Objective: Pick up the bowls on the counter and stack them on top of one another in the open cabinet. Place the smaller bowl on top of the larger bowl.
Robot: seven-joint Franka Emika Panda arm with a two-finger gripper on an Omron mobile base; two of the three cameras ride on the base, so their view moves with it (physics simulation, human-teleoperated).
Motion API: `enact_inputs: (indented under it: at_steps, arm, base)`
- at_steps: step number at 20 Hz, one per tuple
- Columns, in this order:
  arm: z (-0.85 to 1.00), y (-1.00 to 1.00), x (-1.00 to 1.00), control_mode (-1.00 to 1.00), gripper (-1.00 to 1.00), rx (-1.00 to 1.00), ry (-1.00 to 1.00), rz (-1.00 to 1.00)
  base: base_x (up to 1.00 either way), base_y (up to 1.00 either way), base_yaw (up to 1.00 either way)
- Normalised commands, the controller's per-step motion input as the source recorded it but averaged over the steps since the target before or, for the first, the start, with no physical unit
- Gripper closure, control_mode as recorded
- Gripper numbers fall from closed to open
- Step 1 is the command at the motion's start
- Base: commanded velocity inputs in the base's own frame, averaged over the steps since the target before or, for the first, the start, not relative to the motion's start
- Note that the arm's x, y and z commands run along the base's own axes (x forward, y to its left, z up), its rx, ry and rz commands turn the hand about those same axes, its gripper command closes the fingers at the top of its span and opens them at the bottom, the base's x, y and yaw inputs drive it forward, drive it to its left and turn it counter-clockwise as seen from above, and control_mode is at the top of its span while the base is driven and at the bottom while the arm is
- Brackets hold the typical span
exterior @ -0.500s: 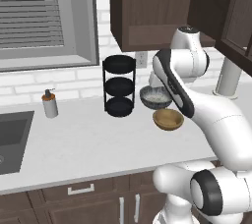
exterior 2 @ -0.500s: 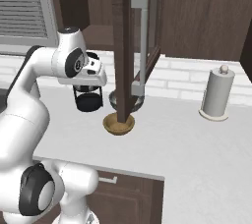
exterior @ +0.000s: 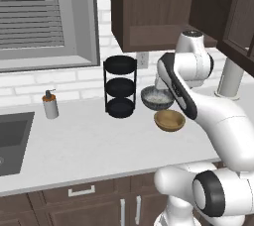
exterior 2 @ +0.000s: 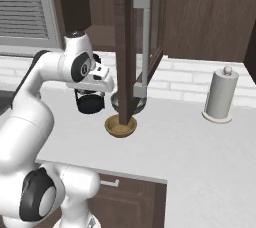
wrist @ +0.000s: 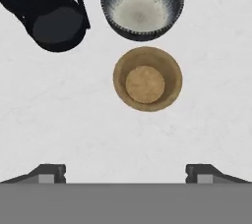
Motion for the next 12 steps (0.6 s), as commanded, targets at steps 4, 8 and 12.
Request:
enact_inputs:
  at_steps: [4,8,12]
  arm:
    - [-0.71,-0.62,0.02,-1.00,-1.00,0.00,0.00,-0.62]
    - [-0.69,-0.48,0.41,-1.00,-1.00,0.08,0.05,-0.63]
    - [-0.54,-0.21,0.51,-1.00,-1.00,0.27,0.00,-0.26]
  base:
    - [0.00,0.00,0.00]
    - [0.00,0.00,0.00]
    - [0.00,0.00,0.00]
